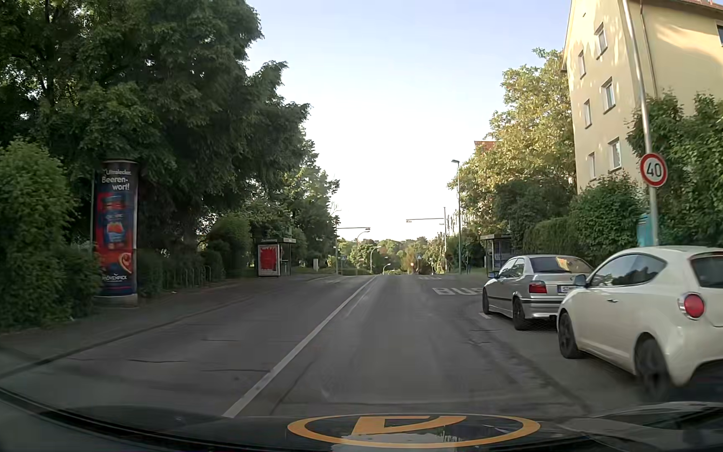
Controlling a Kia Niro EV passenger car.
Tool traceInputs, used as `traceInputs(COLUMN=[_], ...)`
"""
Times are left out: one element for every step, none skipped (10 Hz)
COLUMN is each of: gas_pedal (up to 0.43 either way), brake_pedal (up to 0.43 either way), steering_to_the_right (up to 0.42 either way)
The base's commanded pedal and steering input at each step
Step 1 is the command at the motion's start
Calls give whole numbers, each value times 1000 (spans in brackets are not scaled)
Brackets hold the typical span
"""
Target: Follow the waypoints while adhering to traffic rules and regulations
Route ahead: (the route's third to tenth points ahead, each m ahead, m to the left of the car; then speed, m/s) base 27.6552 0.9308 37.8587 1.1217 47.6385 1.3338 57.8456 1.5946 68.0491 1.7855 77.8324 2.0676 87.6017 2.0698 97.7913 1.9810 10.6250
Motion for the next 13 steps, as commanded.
traceInputs(gas_pedal=[157, 150, 150, 150, 157, 169, 169, 169, 169, 169, 169, 150, 150], brake_pedal=[0, 0, 0, 0, 0, 0, 0, 0, 0, 0, 0, 0, 0], steering_to_the_right=[1, 1, 1, 1, 1, 2, 2, 1, -1, -1, -2, -1, -2])
